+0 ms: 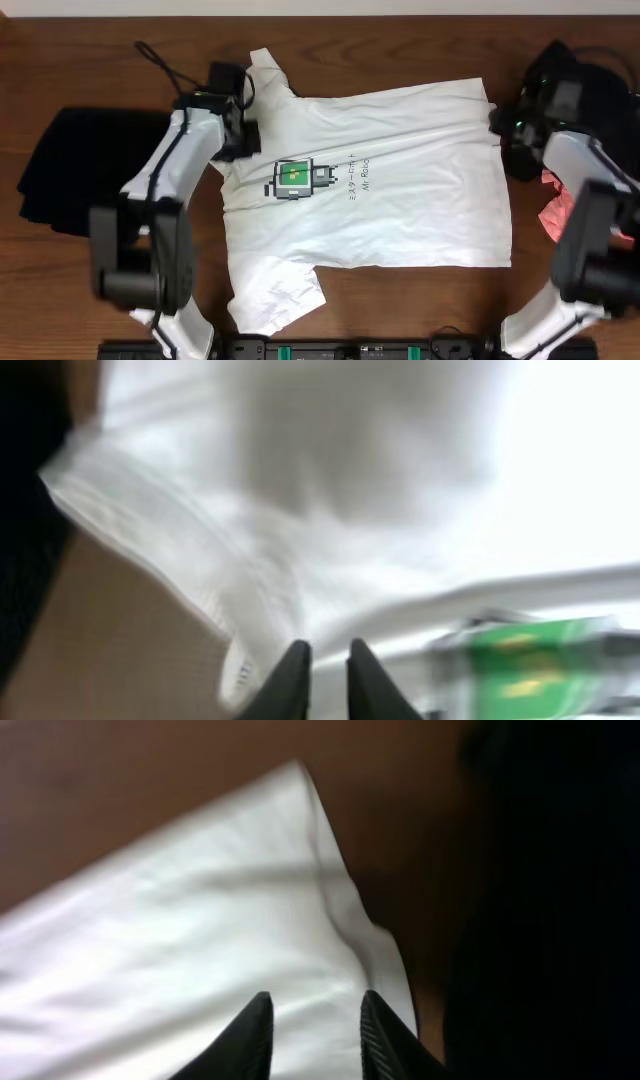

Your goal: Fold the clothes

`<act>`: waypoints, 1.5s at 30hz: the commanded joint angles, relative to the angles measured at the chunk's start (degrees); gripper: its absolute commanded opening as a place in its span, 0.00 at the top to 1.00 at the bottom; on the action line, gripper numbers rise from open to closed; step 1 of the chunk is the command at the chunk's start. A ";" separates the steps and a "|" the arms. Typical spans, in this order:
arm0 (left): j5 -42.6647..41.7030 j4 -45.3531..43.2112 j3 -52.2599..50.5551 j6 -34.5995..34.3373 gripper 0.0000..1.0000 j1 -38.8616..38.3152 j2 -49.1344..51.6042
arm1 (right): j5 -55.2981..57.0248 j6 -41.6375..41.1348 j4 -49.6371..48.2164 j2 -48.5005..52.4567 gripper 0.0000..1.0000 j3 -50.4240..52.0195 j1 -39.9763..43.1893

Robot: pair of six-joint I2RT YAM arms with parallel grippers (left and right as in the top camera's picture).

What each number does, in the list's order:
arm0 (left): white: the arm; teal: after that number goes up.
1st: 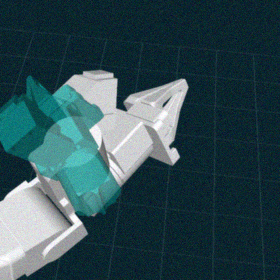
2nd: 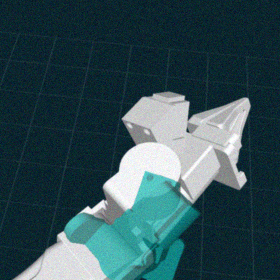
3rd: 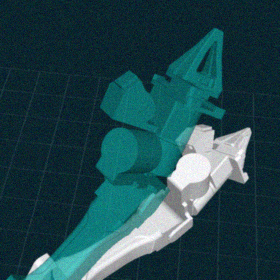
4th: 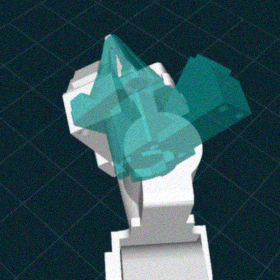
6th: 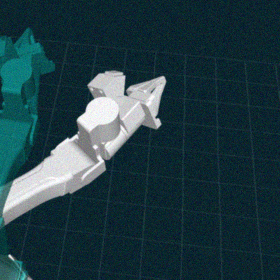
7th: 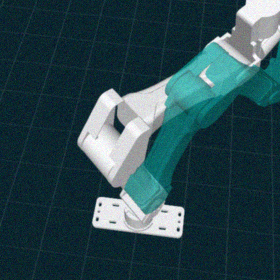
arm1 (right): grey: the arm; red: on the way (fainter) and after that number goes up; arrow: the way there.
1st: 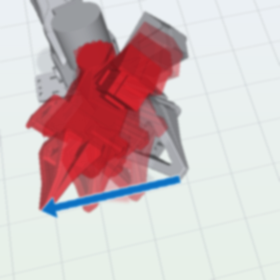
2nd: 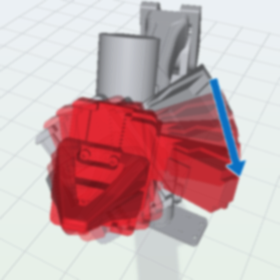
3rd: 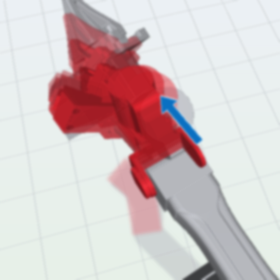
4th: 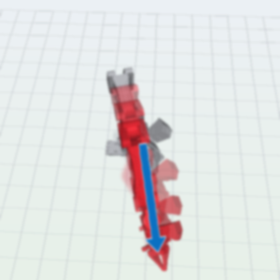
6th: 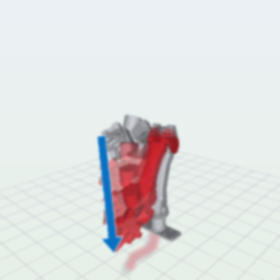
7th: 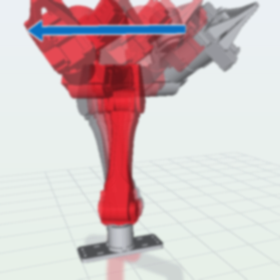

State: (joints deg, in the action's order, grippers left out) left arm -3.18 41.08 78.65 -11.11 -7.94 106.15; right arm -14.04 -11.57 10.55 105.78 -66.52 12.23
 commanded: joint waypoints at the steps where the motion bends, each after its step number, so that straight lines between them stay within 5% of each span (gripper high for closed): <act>1: -7.17 -4.46 1.57 -2.89 0.71 0.26 -2.56 | -0.79 -0.24 1.42 -8.37 0.64 -0.24 0.35; 8: -12.52 -19.02 1.51 -13.75 0.54 0.24 2.45 | -3.06 -1.70 10.40 -15.98 0.38 -0.24 -0.48; 15: -14.08 -27.96 1.51 -24.13 0.52 0.26 11.15 | -6.78 -1.66 19.50 -16.09 0.39 -0.22 -1.84; 28: -15.21 -41.55 1.51 -25.88 0.47 0.26 17.07 | -6.78 2.93 27.41 -16.09 0.40 -0.22 -1.81; 35: -15.23 -45.20 1.51 -25.83 0.89 0.26 17.84 | -6.78 2.89 27.63 -16.09 0.41 -0.22 -1.81; 45: -17.46 -56.30 1.77 -23.80 0.94 -0.17 17.84 | -6.78 2.89 29.29 -16.09 0.45 -0.22 -1.81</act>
State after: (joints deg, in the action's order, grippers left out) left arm -18.98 -12.86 79.94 -36.97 -7.94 123.35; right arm -20.03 -9.76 39.48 90.02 -66.70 10.90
